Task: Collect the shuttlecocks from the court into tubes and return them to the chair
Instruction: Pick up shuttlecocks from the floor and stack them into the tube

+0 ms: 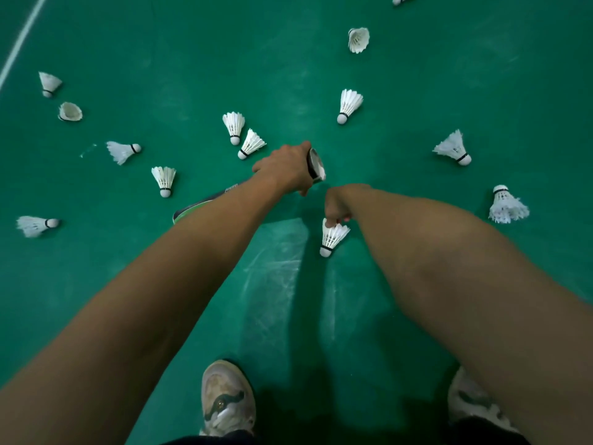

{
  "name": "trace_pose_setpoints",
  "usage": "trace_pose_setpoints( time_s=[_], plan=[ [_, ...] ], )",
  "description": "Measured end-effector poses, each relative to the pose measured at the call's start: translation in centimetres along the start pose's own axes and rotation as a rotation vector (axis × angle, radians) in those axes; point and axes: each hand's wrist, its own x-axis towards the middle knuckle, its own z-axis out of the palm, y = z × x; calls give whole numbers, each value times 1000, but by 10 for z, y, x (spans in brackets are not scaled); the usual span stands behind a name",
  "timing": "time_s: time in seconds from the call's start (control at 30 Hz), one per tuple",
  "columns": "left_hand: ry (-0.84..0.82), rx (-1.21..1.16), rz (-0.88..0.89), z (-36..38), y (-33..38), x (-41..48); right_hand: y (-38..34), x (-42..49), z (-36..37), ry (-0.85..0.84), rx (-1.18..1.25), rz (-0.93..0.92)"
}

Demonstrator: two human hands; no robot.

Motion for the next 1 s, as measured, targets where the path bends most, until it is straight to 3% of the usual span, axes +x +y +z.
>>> trace_pose_setpoints(
  time_s=[0.1,0.27,0.4,0.6,0.7,0.87,1.0],
  plan=[
    [-1,-12,16,-5,-8,6,8,-25,-26,182,111,57],
    [45,-94,-7,-27,-23,23,38,-39,-84,773,722,130],
    [157,-175,-15,-59,-26,40,45,-64,-141,1039,887,-65],
    [293,-339,151,-113,11,54,26,-101,-178,1084,691,-407],
    [355,-387,281,-114,38,52,30,-121,-172,1128,534,-392],
    [439,-444,377,-92,55,39,42,-147,-155,1011,291,-345],
    [518,-526,345,-91,50,32,57,-172,-164,1323,259,-264]
  ],
)
